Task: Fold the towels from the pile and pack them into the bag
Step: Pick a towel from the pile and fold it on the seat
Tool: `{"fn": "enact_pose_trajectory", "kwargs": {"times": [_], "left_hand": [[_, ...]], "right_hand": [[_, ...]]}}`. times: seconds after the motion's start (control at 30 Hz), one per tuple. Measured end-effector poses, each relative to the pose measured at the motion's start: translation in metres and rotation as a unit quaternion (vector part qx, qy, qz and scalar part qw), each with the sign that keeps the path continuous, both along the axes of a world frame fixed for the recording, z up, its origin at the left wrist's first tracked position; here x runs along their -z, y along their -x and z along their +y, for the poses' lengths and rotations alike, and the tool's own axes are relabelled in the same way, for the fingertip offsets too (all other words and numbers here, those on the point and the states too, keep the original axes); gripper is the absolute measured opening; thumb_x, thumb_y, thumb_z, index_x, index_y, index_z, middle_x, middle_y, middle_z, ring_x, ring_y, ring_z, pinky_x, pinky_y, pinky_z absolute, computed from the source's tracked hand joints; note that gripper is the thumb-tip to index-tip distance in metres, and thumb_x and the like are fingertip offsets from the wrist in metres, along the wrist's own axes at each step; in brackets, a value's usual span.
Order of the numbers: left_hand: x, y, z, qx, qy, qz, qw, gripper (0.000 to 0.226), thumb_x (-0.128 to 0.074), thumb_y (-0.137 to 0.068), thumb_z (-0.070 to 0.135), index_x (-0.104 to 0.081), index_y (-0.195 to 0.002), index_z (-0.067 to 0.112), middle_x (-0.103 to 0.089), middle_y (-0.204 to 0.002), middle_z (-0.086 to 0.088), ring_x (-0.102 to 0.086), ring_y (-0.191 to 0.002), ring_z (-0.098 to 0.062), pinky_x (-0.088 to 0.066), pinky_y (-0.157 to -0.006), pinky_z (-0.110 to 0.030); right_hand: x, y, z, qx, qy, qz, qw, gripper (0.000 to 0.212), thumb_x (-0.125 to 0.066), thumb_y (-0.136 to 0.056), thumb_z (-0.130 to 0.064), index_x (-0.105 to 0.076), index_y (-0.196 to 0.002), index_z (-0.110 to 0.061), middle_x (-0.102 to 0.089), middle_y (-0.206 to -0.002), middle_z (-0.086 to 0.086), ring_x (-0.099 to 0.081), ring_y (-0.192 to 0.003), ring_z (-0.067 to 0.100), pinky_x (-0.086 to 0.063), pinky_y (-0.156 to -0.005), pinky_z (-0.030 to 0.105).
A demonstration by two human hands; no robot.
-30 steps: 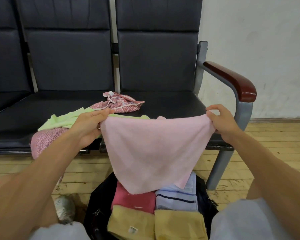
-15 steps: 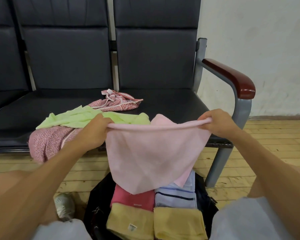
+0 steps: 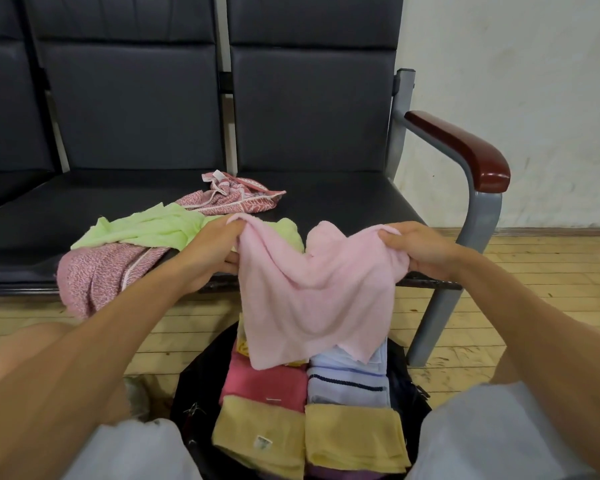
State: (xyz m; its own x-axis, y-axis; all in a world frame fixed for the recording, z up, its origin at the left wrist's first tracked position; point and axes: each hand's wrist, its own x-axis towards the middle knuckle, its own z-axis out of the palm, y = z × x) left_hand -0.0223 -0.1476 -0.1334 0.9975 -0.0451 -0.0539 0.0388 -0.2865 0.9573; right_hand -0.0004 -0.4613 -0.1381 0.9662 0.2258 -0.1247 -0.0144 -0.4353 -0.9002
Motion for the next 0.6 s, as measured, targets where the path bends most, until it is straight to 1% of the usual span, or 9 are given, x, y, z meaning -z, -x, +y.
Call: {"fn": "enact_pose_trajectory", "kwargs": {"times": [0.07, 0.13, 0.2, 0.3, 0.37, 0.43, 0.47, 0.53, 0.6], "left_hand": [[-0.002, -0.001, -0.001, 0.003, 0.052, 0.012, 0.999, 0.025, -0.036, -0.102, 0.024, -0.059, -0.092, 0.019, -0.066, -0.094, -0.011, -0.07, -0.08, -0.03, -0.059, -0.07, -0.045], [-0.004, 0.0, -0.002, 0.011, 0.113, 0.023, 0.993, 0.028, -0.038, -0.103, 0.025, -0.054, -0.081, 0.016, -0.06, -0.076, -0.005, -0.065, -0.061, -0.018, -0.052, -0.053, -0.032], [-0.006, 0.001, -0.002, 0.025, 0.173, 0.043, 0.984, 0.028, -0.041, -0.102, 0.028, -0.064, -0.089, 0.017, -0.06, -0.073, -0.001, -0.06, -0.061, -0.013, -0.044, -0.055, -0.028], [-0.009, 0.003, -0.001, 0.027, 0.22, 0.047, 0.974, 0.028, -0.047, -0.1, 0.031, -0.074, -0.098, 0.023, -0.068, -0.09, -0.001, -0.063, -0.079, -0.014, -0.045, -0.07, -0.03], [-0.01, 0.001, -0.002, -0.024, 0.204, 0.019, 0.979, 0.023, -0.049, -0.099, 0.032, -0.071, -0.102, 0.025, -0.07, -0.101, 0.0, -0.063, -0.091, -0.016, -0.049, -0.079, -0.032], [-0.008, -0.004, 0.002, -0.105, 0.14, -0.038, 0.984, 0.019, -0.048, -0.098, 0.033, -0.066, -0.1, 0.03, -0.069, -0.105, 0.004, -0.062, -0.096, -0.017, -0.049, -0.081, -0.034], [-0.007, -0.007, 0.005, -0.141, 0.114, -0.065, 0.981, 0.018, -0.048, -0.097, 0.034, -0.066, -0.096, 0.029, -0.068, -0.101, 0.005, -0.06, -0.093, -0.016, -0.048, -0.079, -0.034], [-0.003, -0.011, 0.012, -0.188, 0.063, -0.113, 0.974, 0.028, -0.05, -0.097, 0.038, -0.066, -0.088, 0.016, -0.062, -0.087, 0.002, -0.053, -0.082, -0.015, -0.042, -0.073, -0.033], [0.0, -0.012, 0.017, -0.203, -0.004, -0.164, 0.965, 0.039, -0.05, -0.098, 0.037, -0.055, -0.07, 0.01, -0.05, -0.069, -0.001, -0.042, -0.068, -0.013, -0.033, -0.064, -0.03]], "right_hand": [[-0.003, 0.0, 0.0, -0.004, -0.035, 0.022, 0.999, 0.024, -0.047, -0.102, -0.024, -0.064, -0.117, -0.017, -0.068, -0.118, 0.008, -0.065, -0.107, 0.024, -0.055, -0.091, 0.039], [-0.006, 0.0, -0.002, -0.003, -0.07, 0.044, 0.997, 0.025, -0.049, -0.101, -0.022, -0.065, -0.117, -0.013, -0.069, -0.115, 0.009, -0.067, -0.104, 0.023, -0.055, -0.085, 0.034], [-0.011, 0.003, -0.004, 0.0, -0.098, 0.049, 0.994, 0.024, -0.051, -0.099, -0.021, -0.066, -0.117, -0.012, -0.071, -0.111, 0.008, -0.068, -0.1, 0.022, -0.056, -0.078, 0.031], [-0.018, 0.006, -0.003, 0.05, -0.133, 0.006, 0.99, 0.018, -0.051, -0.1, -0.023, -0.066, -0.108, -0.019, -0.07, -0.104, 0.002, -0.066, -0.096, 0.02, -0.055, -0.071, 0.028], [-0.018, 0.003, -0.001, 0.12, -0.114, -0.049, 0.985, 0.017, -0.049, -0.101, -0.026, -0.064, -0.107, -0.021, -0.066, -0.106, 0.0, -0.063, -0.096, 0.018, -0.052, -0.073, 0.029], [-0.014, -0.004, -0.001, 0.201, -0.062, -0.114, 0.971, 0.021, -0.049, -0.101, -0.029, -0.063, -0.114, -0.019, -0.064, -0.111, 0.001, -0.061, -0.098, 0.02, -0.051, -0.081, 0.033], [-0.012, -0.008, -0.004, 0.228, -0.018, -0.152, 0.962, 0.022, -0.049, -0.102, -0.03, -0.063, -0.114, -0.018, -0.063, -0.111, 0.002, -0.06, -0.099, 0.021, -0.05, -0.083, 0.032], [-0.009, -0.013, -0.009, 0.238, 0.09, -0.217, 0.942, 0.022, -0.046, -0.103, -0.029, -0.061, -0.111, -0.015, -0.061, -0.108, 0.002, -0.055, -0.098, 0.021, -0.043, -0.082, 0.028], [-0.008, -0.014, -0.012, 0.226, 0.145, -0.249, 0.931, 0.025, -0.046, -0.103, -0.028, -0.061, -0.113, -0.011, -0.059, -0.106, 0.002, -0.053, -0.097, 0.019, -0.04, -0.084, 0.029]]}}
